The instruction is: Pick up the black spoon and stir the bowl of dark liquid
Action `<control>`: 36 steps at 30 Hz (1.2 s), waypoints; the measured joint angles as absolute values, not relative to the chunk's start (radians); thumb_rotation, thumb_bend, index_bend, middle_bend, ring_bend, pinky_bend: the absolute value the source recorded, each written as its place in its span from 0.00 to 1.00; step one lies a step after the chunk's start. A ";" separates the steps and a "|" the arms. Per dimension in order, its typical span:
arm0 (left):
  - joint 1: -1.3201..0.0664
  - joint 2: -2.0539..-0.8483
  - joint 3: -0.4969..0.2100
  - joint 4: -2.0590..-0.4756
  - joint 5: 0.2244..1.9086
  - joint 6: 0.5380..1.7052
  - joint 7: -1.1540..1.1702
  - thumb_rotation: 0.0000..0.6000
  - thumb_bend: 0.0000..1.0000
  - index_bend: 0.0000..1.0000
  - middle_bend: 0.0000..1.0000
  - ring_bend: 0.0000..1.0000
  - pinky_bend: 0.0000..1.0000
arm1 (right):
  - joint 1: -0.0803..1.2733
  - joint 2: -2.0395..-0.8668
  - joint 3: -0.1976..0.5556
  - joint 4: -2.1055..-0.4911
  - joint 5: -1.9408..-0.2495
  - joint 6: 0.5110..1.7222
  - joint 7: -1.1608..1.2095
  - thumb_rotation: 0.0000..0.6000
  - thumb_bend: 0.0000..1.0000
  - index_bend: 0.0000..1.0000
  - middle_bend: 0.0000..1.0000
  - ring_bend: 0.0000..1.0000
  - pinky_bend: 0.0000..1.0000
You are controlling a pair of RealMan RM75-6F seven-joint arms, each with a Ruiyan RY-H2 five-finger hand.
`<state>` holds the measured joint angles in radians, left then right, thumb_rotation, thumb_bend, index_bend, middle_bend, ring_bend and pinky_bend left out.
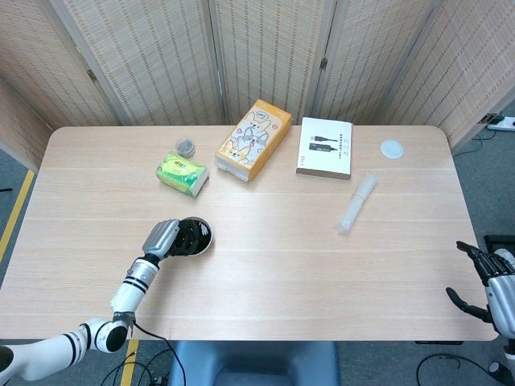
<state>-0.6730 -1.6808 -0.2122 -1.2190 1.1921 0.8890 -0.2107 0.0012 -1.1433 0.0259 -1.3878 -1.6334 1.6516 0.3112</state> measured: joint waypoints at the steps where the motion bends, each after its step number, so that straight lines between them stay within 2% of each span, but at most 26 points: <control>1: -0.673 -1.680 -0.213 -1.224 1.191 0.892 -0.203 1.00 0.48 0.46 0.79 0.77 0.94 | 0.001 -1.143 0.026 -1.387 -1.633 1.653 0.312 1.00 0.16 0.16 0.24 0.28 0.29; 3: -0.672 -1.677 -0.213 -1.234 1.187 0.895 -0.189 1.00 0.46 0.35 0.75 0.74 0.93 | 0.000 -1.143 0.026 -1.387 -1.634 1.654 0.313 1.00 0.16 0.16 0.24 0.28 0.29; 5: -0.670 -1.670 -0.212 -1.250 1.180 0.896 -0.167 1.00 0.39 0.21 0.67 0.67 0.90 | 0.000 -1.143 0.027 -1.386 -1.634 1.658 0.314 1.00 0.16 0.16 0.24 0.28 0.29; 7: -0.667 -1.656 -0.210 -1.277 1.169 0.896 -0.137 1.00 0.34 0.08 0.55 0.57 0.83 | 0.000 -1.143 0.029 -1.385 -1.634 1.661 0.317 1.00 0.16 0.16 0.24 0.28 0.29; 9: -0.662 -1.639 -0.208 -1.309 1.161 0.902 -0.113 1.00 0.33 0.04 0.47 0.51 0.75 | 0.000 -1.142 0.031 -1.384 -1.633 1.663 0.319 1.00 0.16 0.16 0.24 0.28 0.29; 13: -0.636 -1.606 -0.204 -1.366 1.165 0.971 -0.071 1.00 0.33 0.03 0.36 0.36 0.57 | 0.001 -1.135 0.034 -1.384 -1.631 1.664 0.321 1.00 0.16 0.16 0.24 0.28 0.29; 15: -0.619 -1.583 -0.203 -1.397 1.170 1.011 -0.057 1.00 0.33 0.04 0.34 0.34 0.53 | 0.002 -1.130 0.036 -1.386 -1.627 1.662 0.321 1.00 0.16 0.16 0.24 0.28 0.29; 21: -0.550 -1.455 -0.195 -1.510 1.180 1.131 0.029 1.00 0.33 0.07 0.33 0.31 0.46 | 0.011 -1.102 0.028 -1.402 -1.625 1.625 0.327 1.00 0.17 0.16 0.22 0.27 0.29; 25: -0.494 -1.401 -0.178 -1.536 1.190 1.226 0.133 1.00 0.33 0.09 0.33 0.31 0.43 | 0.029 -1.074 0.012 -1.417 -1.642 1.586 0.351 1.00 0.18 0.10 0.15 0.19 0.26; 29: -0.424 -1.346 -0.155 -1.568 1.201 1.322 0.186 1.00 0.33 0.10 0.33 0.31 0.39 | 0.045 -1.062 0.007 -1.426 -1.655 1.570 0.341 1.00 0.19 0.09 0.13 0.15 0.22; 36: -0.309 -1.266 -0.104 -1.638 1.248 1.451 0.210 1.00 0.33 0.12 0.33 0.31 0.39 | 0.059 -1.073 0.000 -1.443 -1.666 1.549 0.295 1.00 0.19 0.09 0.11 0.14 0.21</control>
